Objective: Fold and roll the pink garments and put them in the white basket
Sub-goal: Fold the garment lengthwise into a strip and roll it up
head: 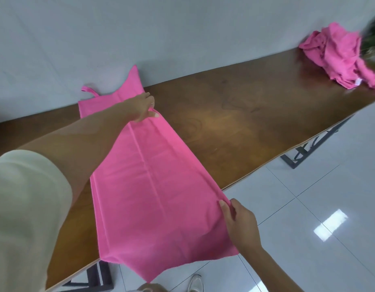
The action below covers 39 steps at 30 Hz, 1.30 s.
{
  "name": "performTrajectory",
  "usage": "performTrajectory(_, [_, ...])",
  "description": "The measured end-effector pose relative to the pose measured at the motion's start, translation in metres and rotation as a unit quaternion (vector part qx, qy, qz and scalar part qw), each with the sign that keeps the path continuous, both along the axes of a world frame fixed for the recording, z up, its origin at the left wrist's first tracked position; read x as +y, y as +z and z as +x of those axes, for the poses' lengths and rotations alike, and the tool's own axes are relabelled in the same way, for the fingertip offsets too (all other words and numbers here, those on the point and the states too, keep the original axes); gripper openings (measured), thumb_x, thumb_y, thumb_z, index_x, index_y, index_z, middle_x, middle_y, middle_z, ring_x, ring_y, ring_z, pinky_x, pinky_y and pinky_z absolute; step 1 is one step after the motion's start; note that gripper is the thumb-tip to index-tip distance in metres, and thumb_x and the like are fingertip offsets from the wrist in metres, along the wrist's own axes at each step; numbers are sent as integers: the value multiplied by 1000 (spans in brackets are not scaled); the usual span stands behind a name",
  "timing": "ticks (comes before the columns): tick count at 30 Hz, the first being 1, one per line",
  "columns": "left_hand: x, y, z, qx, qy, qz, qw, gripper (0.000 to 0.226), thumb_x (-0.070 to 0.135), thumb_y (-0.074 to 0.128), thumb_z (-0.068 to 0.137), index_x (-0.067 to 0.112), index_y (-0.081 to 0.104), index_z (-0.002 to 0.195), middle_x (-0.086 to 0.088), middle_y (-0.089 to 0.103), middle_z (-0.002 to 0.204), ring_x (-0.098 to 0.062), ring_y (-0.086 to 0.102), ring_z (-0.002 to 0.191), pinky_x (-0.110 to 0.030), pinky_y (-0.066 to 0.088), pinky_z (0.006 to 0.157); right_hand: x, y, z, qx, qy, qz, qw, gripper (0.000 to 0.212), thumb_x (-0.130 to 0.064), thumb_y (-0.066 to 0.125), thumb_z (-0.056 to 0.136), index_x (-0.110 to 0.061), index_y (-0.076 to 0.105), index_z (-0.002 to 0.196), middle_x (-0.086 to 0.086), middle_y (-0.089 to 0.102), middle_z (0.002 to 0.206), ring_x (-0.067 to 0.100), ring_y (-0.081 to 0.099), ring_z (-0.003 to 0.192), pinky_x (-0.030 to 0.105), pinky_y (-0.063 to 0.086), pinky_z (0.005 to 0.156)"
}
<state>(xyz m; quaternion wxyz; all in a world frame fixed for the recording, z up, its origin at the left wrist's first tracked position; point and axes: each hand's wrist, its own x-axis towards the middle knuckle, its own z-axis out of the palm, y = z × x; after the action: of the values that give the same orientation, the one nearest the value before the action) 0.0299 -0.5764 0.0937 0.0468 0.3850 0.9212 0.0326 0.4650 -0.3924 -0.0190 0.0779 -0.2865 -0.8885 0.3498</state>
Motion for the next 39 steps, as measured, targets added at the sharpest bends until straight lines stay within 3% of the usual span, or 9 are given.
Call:
performTrajectory(9, [-32, 31, 9, 26, -15, 2, 1000, 43, 47, 56, 99, 8, 52, 116, -13, 50, 121, -32, 50, 111, -45, 44, 92, -41, 21, 24, -22, -74, 23, 997, 36, -50, 44, 101, -23, 48, 79, -3, 58, 61, 16, 57, 59, 37, 51, 59])
performTrajectory(15, [-64, 58, 22, 43, -6, -2, 999, 47, 48, 52, 102, 5, 54, 120, -16, 50, 127, -35, 50, 116, -46, 42, 93, -95, 59, 40, 18, -68, 58, 996, 17, -49, 50, 100, -32, 51, 97, -8, 58, 60, 9, 58, 59, 27, 45, 55])
performTrajectory(18, [-87, 68, 25, 44, -7, 0, 999, 47, 51, 52, 101, 4, 56, 107, -17, 52, 119, -37, 54, 107, -51, 47, 93, -130, 71, 49, 36, -52, 80, 995, 14, -48, 51, 100, -35, 51, 96, -9, 57, 60, 7, 57, 59, 26, 45, 56])
performTrajectory(21, [-114, 76, 33, 48, -10, -4, 999, 42, 53, 50, 101, 11, 48, 99, -11, 47, 110, -35, 52, 102, -53, 47, 91, -165, 73, 56, 40, -24, 137, 989, 22, -52, 46, 101, -32, 54, 96, -8, 56, 60, 10, 57, 56, 29, 49, 55])
performTrajectory(25, [-151, 78, 40, 41, -4, -3, 999, 47, 54, 50, 100, 8, 50, 108, -12, 47, 115, -36, 52, 104, -55, 46, 93, -206, 70, 62, 112, 5, 233, 966, 51, -62, 24, 102, -26, 58, 89, -11, 49, 53, 11, 48, 42, 25, 40, 40])
performTrajectory(31, [-206, 60, 57, 17, 9, -29, 999, 49, 53, 54, 98, 5, 52, 106, -20, 50, 123, -39, 47, 119, -54, 42, 101, -257, 39, 77, 88, 120, 222, 964, 22, -48, 43, 99, -32, 58, 96, -13, 55, 57, 9, 47, 45, 27, 45, 42])
performTrajectory(34, [-236, 48, 60, 25, 39, -48, 998, 57, 63, 46, 96, 6, 52, 103, -25, 51, 125, -39, 45, 120, -54, 43, 100, -273, 25, 84, 66, 180, 208, 959, 14, -39, 49, 97, -32, 61, 102, -13, 61, 65, 11, 51, 48, 27, 46, 45])
performTrajectory(37, [-254, 42, 69, 22, 60, -60, 996, 61, 64, 43, 97, 4, 56, 100, -25, 55, 115, -37, 48, 111, -50, 46, 94, -276, 20, 86, 32, 221, 177, 959, 21, -37, 43, 99, -30, 57, 112, -11, 65, 80, 16, 57, 60, 33, 50, 54])
performTrajectory(39, [-259, 39, 77, 23, 52, -66, 996, 55, 60, 47, 98, 8, 53, 81, -24, 58, 100, -33, 51, 92, -49, 48, 87, -275, 20, 86, 30, 224, 180, 957, 25, -41, 42, 100, -31, 56, 119, -13, 67, 88, 15, 59, 64, 34, 52, 57])
